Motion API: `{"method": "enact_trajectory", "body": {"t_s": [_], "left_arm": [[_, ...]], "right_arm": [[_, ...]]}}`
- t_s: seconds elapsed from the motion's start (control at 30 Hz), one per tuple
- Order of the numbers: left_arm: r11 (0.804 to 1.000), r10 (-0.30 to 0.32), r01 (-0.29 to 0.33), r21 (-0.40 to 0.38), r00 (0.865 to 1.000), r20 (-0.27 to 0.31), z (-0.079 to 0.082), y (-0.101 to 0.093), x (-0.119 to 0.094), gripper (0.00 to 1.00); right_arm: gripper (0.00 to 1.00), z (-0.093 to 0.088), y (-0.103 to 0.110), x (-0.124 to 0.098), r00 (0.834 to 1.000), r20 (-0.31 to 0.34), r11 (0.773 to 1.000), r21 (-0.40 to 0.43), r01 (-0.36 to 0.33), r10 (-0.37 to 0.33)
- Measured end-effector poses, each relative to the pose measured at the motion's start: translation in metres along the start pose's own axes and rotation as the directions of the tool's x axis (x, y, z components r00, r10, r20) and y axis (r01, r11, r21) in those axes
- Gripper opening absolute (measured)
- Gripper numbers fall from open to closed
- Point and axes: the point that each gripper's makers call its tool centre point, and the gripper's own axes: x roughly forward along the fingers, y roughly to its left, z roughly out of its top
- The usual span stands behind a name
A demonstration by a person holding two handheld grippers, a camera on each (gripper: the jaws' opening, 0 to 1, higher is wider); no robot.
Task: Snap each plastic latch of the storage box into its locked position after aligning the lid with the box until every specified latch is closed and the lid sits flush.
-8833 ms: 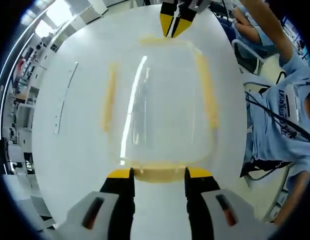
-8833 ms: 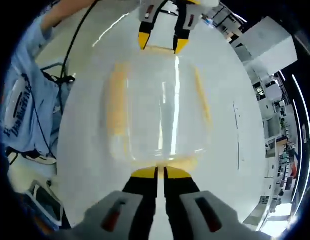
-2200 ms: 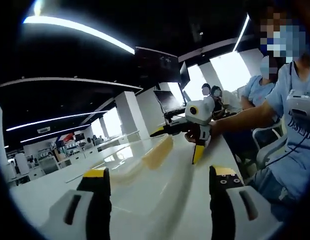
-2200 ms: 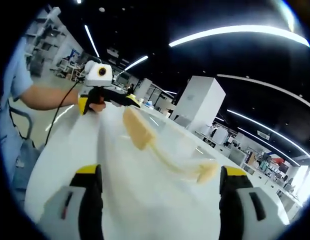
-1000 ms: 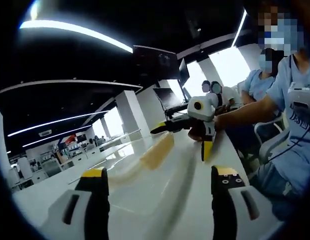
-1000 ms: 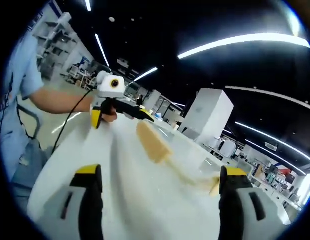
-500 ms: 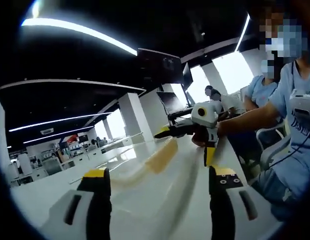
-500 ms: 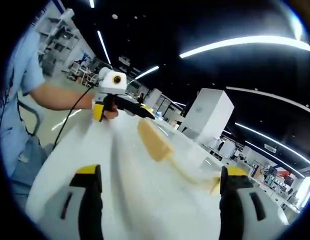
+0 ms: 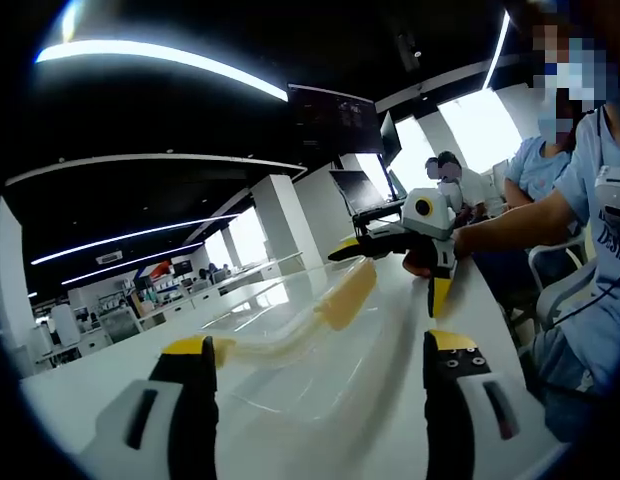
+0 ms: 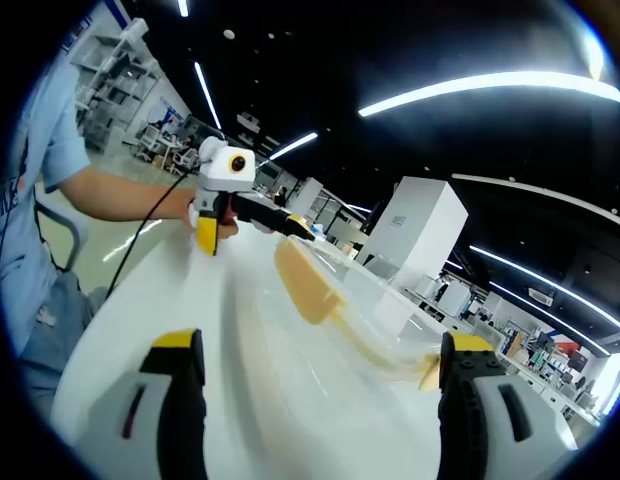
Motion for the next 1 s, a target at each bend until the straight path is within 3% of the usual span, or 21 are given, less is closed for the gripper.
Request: {"method": "enact_trajectory", "body": {"t_s": [0.27, 0.57, 0.7, 0.93, 1.0], "left_arm": [[1.0, 0.016, -0.016, 0.015, 0.999, -0.029, -0.006, 0.003, 0.001, 0.83], [0.999, 0.032, -0.033, -0.019, 0.999, -0.03, -0.007, 0.007, 0.002, 0.83], [0.994, 0.083, -0.085, -0.063, 0.996, -0.029, -0.004, 0.016, 0.006, 0.77], [0.992, 0.126, -0.126, -0.005, 0.991, -0.052, -0.01, 0.023, 0.01, 0.72], [0.979, 0.203, -0.204, -0.014, 0.977, -0.064, -0.01, 0.035, 0.012, 0.64]], "right_arm": [[0.99, 0.0, -0.001, 0.0, 1.0, 0.001, 1.0, 0.001, -0.001, 0.001], [0.99, 0.0, -0.001, 0.0, 1.0, 0.0, 1.0, -0.002, 0.0, 0.0], [0.98, 0.001, 0.001, -0.001, 1.0, 0.001, 1.0, -0.001, 0.001, -0.001], [0.98, 0.001, -0.001, -0.001, 1.0, 0.003, 1.0, 0.003, 0.002, -0.002], [0.98, 0.001, -0.001, -0.001, 1.0, 0.003, 1.0, 0.001, 0.004, -0.004]]}}
